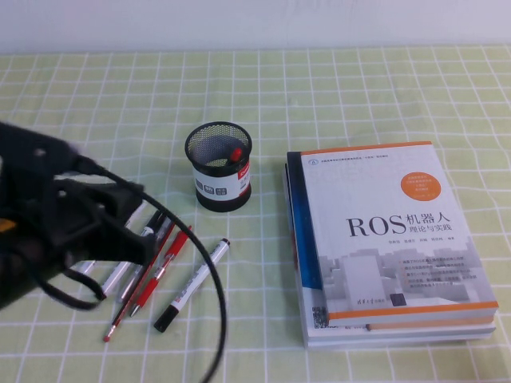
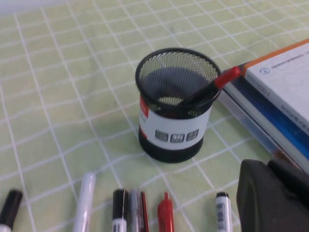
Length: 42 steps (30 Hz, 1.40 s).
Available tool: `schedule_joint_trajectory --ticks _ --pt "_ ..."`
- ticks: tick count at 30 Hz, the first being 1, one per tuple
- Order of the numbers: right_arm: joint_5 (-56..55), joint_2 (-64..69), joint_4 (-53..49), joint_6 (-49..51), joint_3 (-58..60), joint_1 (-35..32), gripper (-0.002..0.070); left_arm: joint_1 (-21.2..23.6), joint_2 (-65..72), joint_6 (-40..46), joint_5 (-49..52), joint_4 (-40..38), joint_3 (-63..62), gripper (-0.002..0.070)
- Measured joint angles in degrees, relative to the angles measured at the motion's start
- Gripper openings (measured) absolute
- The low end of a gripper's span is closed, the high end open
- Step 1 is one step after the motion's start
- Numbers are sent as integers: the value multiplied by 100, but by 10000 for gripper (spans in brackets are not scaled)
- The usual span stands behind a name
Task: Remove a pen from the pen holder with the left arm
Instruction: Pick up the pen from the pen holder
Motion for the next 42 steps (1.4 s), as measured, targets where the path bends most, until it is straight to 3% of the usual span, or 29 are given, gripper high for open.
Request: schedule_joint_trajectory --ticks 4,7,14,16,28,42 --pt "0 0 0 0 0 0 -12 -920 342 13 -1089 872 0 12" --pt "0 0 0 0 0 0 -12 -1320 682 -378 -1673 1674 0 74" --pt "0 0 0 0 0 0 -13 -1434 1578 -1988 -2779 3386 -8 386" --pt "0 0 0 0 0 0 -13 -1434 1807 -2127 -3182 3609 -8 421" --pt "0 0 0 0 0 0 -12 -1434 3262 -2275 -5751 4142 -54 451" --pt "0 0 0 0 0 0 -12 -1228 3973 -2658 -5764 4393 -797 451"
